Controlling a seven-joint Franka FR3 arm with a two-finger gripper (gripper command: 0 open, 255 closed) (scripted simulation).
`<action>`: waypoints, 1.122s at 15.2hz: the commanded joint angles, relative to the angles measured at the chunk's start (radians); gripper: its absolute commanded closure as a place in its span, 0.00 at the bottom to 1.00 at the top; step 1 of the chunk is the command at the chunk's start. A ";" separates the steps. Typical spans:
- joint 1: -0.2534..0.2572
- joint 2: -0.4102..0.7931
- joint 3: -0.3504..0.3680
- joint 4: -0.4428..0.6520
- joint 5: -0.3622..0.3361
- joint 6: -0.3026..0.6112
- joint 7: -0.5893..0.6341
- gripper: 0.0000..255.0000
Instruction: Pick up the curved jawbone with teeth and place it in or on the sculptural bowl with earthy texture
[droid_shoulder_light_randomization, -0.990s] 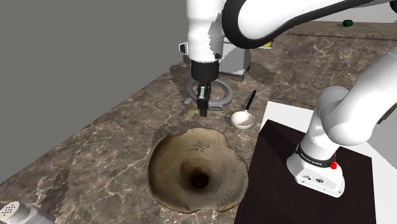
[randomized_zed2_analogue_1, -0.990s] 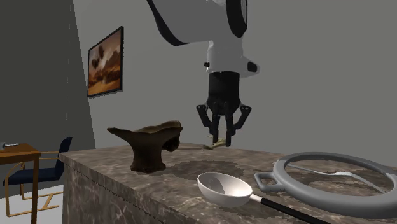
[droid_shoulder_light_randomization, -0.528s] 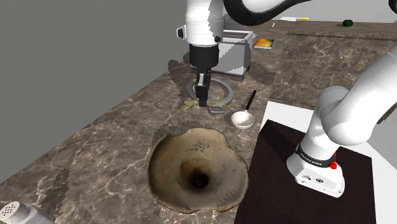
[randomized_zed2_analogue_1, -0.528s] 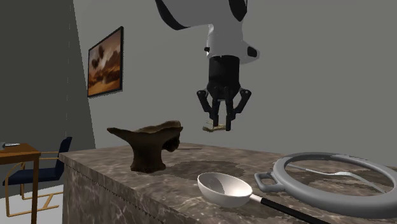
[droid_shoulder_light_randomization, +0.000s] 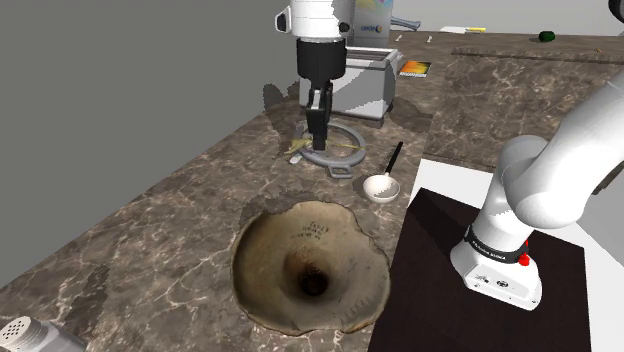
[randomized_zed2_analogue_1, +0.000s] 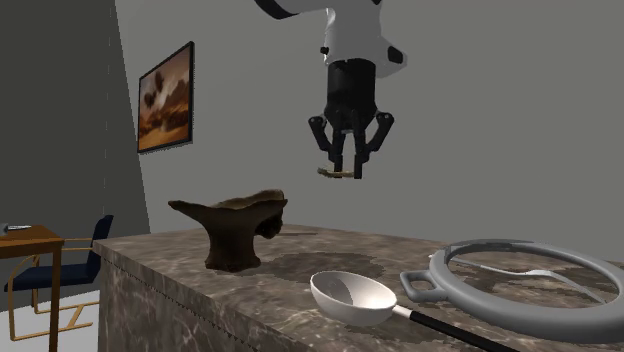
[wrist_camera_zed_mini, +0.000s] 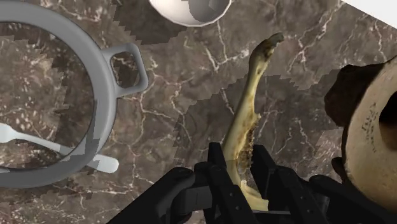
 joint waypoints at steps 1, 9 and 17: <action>-0.002 0.008 -0.002 0.036 -0.004 -0.028 0.002 1.00; -0.006 0.036 -0.004 0.158 -0.013 -0.122 0.013 1.00; 0.052 0.119 0.150 0.264 -0.013 -0.125 0.232 1.00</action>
